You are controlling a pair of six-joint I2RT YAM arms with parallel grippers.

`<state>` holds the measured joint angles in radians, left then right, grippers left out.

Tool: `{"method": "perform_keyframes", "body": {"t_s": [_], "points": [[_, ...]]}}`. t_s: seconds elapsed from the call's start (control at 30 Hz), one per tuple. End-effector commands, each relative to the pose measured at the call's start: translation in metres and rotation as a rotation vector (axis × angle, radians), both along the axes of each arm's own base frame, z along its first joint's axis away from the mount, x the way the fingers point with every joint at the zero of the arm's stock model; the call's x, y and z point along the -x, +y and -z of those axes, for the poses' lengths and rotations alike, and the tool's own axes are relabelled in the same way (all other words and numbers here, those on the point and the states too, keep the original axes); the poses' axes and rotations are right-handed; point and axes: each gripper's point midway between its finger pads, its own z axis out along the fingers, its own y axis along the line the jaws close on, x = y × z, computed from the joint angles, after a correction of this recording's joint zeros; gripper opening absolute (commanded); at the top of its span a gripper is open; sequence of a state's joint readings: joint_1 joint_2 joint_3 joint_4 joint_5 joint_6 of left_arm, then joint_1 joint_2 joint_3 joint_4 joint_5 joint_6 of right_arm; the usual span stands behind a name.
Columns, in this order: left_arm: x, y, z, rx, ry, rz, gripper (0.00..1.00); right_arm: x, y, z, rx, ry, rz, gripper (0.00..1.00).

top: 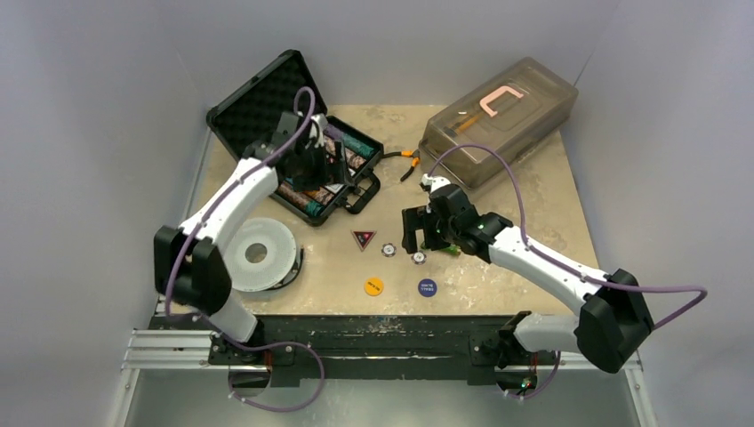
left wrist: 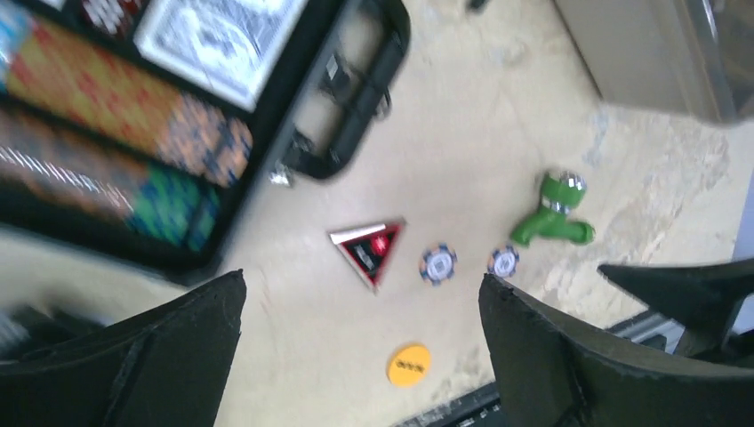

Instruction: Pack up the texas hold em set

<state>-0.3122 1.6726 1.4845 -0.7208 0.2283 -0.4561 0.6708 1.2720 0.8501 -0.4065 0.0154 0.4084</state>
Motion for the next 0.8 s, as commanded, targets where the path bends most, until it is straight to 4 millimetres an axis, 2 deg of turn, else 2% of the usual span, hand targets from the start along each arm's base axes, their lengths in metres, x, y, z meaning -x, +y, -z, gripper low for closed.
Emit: {"method": "perform_keyframes", "body": {"t_s": [0.0, 0.07, 0.1, 0.2, 0.37, 0.57, 0.77], "points": [[0.052, -0.019, 0.024, 0.001, 0.070, -0.193, 1.00, -0.006, -0.010, -0.037, -0.038, -0.080, 0.101, 0.99], [0.073, -0.027, 0.038, 0.004, 0.115, -0.283, 1.00, -0.002, -0.016, -0.044, -0.048, -0.088, 0.132, 0.99], [0.080, -0.037, 0.044, 0.021, 0.121, -0.290, 1.00, 0.000, -0.019, -0.047, -0.052, -0.097, 0.135, 0.99], [0.089, -0.061, 0.064, 0.021, 0.130, -0.285, 1.00, 0.006, -0.027, -0.054, -0.064, -0.124, 0.144, 0.99], [0.087, -0.076, 0.097, -0.048, 0.180, -0.226, 1.00, 0.018, -0.041, -0.065, -0.081, -0.167, 0.152, 0.99], [0.076, -0.091, 0.118, -0.078, 0.197, -0.226, 0.99, 0.027, -0.054, -0.071, -0.095, -0.207, 0.176, 0.99], [0.071, -0.091, 0.135, -0.141, 0.248, -0.273, 0.88, 0.029, -0.057, -0.073, -0.102, -0.214, 0.182, 0.99]]}}
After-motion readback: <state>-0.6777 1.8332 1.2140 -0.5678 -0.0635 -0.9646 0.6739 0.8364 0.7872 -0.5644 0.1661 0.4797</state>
